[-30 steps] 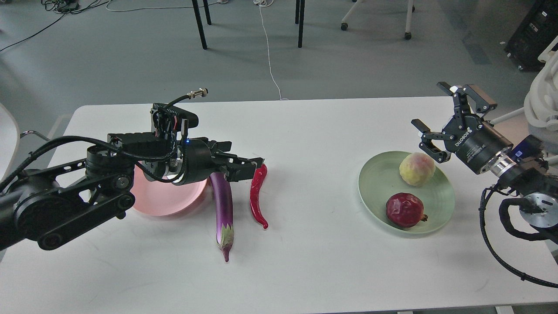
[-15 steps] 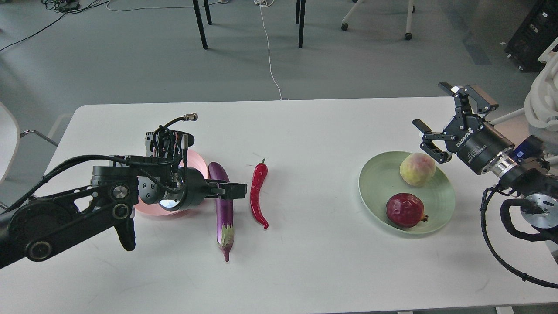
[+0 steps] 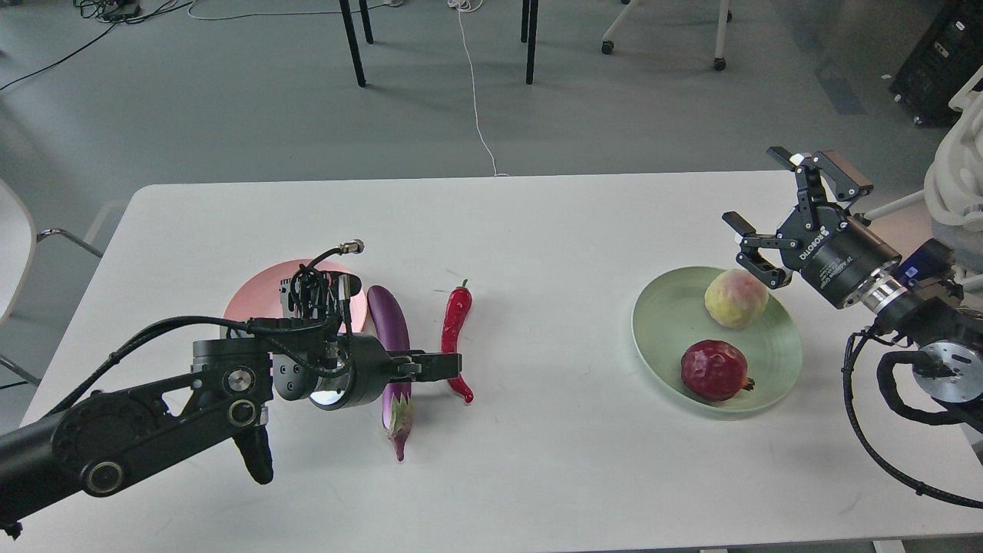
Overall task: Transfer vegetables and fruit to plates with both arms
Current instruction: 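Lower the left gripper onto the purple eggplant and grasp it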
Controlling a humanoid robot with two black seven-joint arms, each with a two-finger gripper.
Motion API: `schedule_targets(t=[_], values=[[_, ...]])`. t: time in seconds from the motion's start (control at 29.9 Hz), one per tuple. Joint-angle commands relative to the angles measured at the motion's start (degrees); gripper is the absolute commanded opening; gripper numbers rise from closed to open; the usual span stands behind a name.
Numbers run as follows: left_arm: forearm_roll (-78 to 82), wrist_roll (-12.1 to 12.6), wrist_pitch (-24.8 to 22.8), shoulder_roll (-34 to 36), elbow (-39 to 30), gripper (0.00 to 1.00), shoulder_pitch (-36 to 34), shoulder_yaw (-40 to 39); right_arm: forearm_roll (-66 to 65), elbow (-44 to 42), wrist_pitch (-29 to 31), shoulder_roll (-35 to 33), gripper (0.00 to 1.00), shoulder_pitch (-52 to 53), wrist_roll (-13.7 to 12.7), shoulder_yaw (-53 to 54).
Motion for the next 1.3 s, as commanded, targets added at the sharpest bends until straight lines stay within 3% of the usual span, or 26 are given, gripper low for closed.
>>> schedule_targets(t=[0.0,1.27], values=[[0.6,0.0,-0.2,0.2,0.7,0.99,0.0,0.0,-0.1,0.1,0.1,-0.1,0.96,0.0,0.0,0.0],[4.8,0.0,-3.2,1.2,4.6,0.96,0.1,0.0,-0.2,0.4,0.1,-0.3,0.96,-1.1,0.0,0.0]])
